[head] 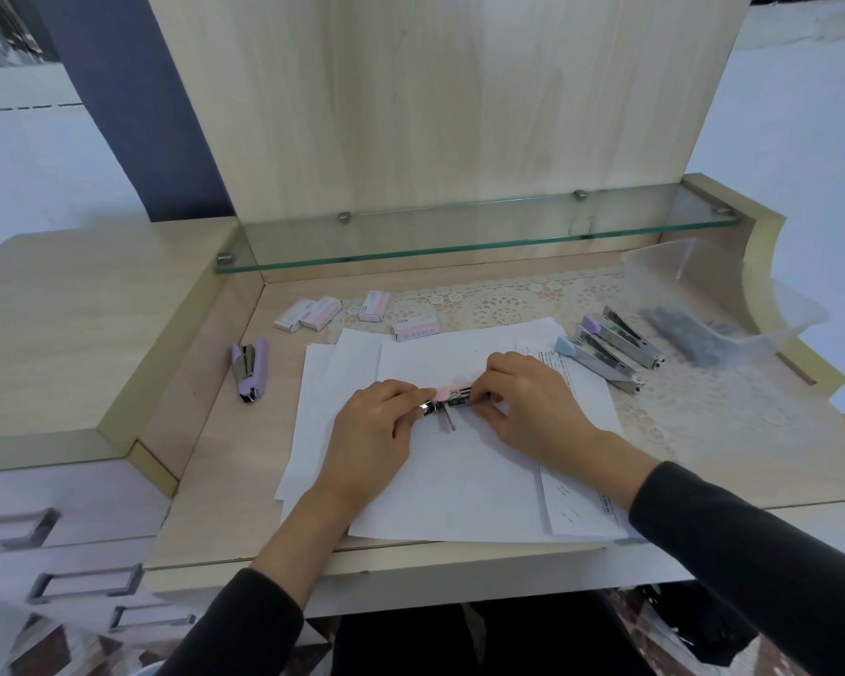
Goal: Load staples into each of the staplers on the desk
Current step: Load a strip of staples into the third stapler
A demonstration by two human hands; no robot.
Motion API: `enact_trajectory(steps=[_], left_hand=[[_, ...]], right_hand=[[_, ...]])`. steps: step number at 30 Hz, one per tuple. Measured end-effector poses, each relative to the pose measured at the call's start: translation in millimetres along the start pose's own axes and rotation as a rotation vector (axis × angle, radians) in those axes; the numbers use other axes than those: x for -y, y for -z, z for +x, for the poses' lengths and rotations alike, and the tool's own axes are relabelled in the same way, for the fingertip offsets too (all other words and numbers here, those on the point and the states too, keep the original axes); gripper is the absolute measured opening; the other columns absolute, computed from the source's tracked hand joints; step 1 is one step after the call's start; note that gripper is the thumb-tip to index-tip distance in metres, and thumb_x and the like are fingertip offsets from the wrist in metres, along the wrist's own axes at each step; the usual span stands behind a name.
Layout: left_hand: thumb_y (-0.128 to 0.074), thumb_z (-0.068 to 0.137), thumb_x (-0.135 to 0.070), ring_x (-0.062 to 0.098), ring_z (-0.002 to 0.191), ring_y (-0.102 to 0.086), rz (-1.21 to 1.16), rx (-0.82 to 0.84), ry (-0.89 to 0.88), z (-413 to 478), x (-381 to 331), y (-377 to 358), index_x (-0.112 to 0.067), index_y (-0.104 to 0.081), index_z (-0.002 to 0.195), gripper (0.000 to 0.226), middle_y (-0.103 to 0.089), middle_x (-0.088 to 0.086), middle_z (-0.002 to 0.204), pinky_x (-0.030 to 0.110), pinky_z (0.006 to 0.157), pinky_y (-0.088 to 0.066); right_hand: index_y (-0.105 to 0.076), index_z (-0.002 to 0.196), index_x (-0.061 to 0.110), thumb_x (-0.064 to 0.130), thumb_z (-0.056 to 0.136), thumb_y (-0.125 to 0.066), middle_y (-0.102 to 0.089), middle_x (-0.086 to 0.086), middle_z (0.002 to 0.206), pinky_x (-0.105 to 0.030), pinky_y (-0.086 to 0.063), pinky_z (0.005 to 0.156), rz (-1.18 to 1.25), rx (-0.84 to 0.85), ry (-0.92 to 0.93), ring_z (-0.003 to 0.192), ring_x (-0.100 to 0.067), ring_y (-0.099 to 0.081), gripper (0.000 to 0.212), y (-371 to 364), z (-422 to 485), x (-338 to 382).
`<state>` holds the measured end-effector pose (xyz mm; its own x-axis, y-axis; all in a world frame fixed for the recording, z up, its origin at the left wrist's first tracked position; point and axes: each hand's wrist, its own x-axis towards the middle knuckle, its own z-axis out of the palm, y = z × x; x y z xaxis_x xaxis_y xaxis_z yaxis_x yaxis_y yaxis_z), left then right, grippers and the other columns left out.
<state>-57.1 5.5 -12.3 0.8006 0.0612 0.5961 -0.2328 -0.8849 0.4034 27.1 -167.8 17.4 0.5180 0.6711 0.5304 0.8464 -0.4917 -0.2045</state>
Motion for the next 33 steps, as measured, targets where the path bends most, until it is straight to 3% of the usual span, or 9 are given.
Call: enact_trajectory(steps=[5, 10, 17, 20, 23, 26, 28, 31, 33], left_hand=[[-0.042, 0.083, -0.021, 0.011, 0.078, -0.053, -0.01, 0.013, 0.011, -0.3, -1.3, 1.2, -0.011, -0.07, 0.098, 0.033, -0.069, 0.003, 0.085, 0.031, 0.064, -0.047], [-0.043, 0.083, -0.021, 0.012, 0.078, -0.052, -0.004, 0.0, 0.008, 0.0, -1.8, 1.7, -0.012, -0.071, 0.097, 0.033, -0.069, 0.003, 0.085, 0.028, 0.066, -0.042], [-0.049, 0.083, -0.018, 0.012, 0.079, -0.051, 0.018, -0.009, -0.01, 0.6, -0.9, 1.8, -0.01, -0.071, 0.096, 0.027, -0.07, 0.003, 0.084, 0.027, 0.065, -0.04], [-0.044, 0.082, -0.024, 0.013, 0.074, -0.052, 0.023, -0.009, -0.018, 1.3, -1.1, 2.8, -0.01, -0.071, 0.095, 0.033, -0.069, 0.003, 0.082, 0.03, 0.061, -0.047], [-0.044, 0.082, -0.025, 0.012, 0.072, -0.052, 0.039, -0.005, -0.01, 1.4, -2.7, 3.7, -0.011, -0.071, 0.094, 0.033, -0.069, 0.003, 0.082, 0.027, 0.061, -0.048], [-0.043, 0.082, -0.026, 0.009, 0.075, -0.05, 0.062, 0.0, -0.006, 1.2, -3.6, 3.8, -0.012, -0.071, 0.094, 0.034, -0.069, 0.001, 0.083, 0.023, 0.063, -0.043], [-0.043, 0.082, -0.027, 0.01, 0.077, -0.051, 0.053, 0.0, 0.003, 1.0, -4.3, 4.1, -0.011, -0.071, 0.095, 0.034, -0.069, 0.001, 0.084, 0.025, 0.064, -0.045], [-0.043, 0.082, -0.027, 0.014, 0.079, -0.05, 0.037, 0.007, 0.002, 0.9, -5.9, 4.5, -0.01, -0.07, 0.096, 0.035, -0.069, 0.003, 0.084, 0.028, 0.063, -0.047], [-0.042, 0.082, -0.027, 0.014, 0.08, -0.051, 0.021, 0.011, 0.007, 1.6, -7.1, 4.8, -0.01, -0.07, 0.096, 0.035, -0.069, 0.003, 0.084, 0.031, 0.063, -0.049]], right_hand=[[-0.062, 0.059, 0.009, -0.008, 0.055, -0.072, -0.056, -0.004, 0.057, -0.022, -0.034, 0.052, 0.066, 0.045, -0.032, 0.052, -0.024, -0.054, 0.02, -2.8, 1.8, 0.7], [-0.065, 0.071, 0.006, -0.001, 0.07, -0.064, -0.058, -0.007, 0.071, -0.029, -0.037, 0.06, 0.15, 0.115, -0.086, 0.072, -0.025, -0.052, 0.008, 7.2, 2.8, 2.1], [-0.061, 0.075, 0.013, 0.005, 0.078, -0.064, -0.059, 0.006, 0.076, -0.01, -0.037, 0.065, 0.312, 0.068, -0.235, 0.065, -0.001, -0.053, 0.009, 40.4, 3.6, -13.7], [-0.064, 0.083, 0.012, 0.006, 0.078, -0.065, -0.063, 0.002, 0.071, -0.014, -0.043, 0.067, 0.253, 0.006, -0.356, 0.059, 0.001, -0.054, 0.007, 65.0, 7.1, -38.1], [-0.066, 0.096, 0.006, 0.006, 0.078, -0.067, -0.06, 0.0, 0.072, 0.002, -0.038, 0.061, 0.196, -0.079, -0.48, 0.053, 0.009, -0.054, 0.018, 90.8, 9.3, -67.9], [-0.07, 0.091, 0.002, 0.005, 0.079, -0.064, -0.063, -0.003, 0.08, 0.008, -0.034, 0.059, 0.09, -0.113, -0.587, 0.056, 0.004, -0.051, 0.013, 114.4, 8.3, -95.6], [-0.071, 0.086, 0.004, 0.006, 0.078, -0.065, -0.067, -0.01, 0.084, 0.001, -0.038, 0.059, 0.043, -0.13, -0.642, 0.063, -0.005, -0.053, 0.01, 125.6, 4.1, -112.5], [-0.071, 0.084, 0.012, 0.013, 0.079, -0.065, -0.068, -0.013, 0.086, -0.023, -0.04, 0.06, -0.057, -0.106, -0.748, 0.072, -0.018, -0.052, 0.008, 132.3, -6.7, -132.2], [-0.07, 0.085, 0.013, 0.015, 0.08, -0.064, -0.067, -0.013, 0.087, -0.025, -0.038, 0.061, -0.088, -0.079, -0.797, 0.073, -0.02, -0.052, 0.008, 131.7, -13.5, -139.5]])
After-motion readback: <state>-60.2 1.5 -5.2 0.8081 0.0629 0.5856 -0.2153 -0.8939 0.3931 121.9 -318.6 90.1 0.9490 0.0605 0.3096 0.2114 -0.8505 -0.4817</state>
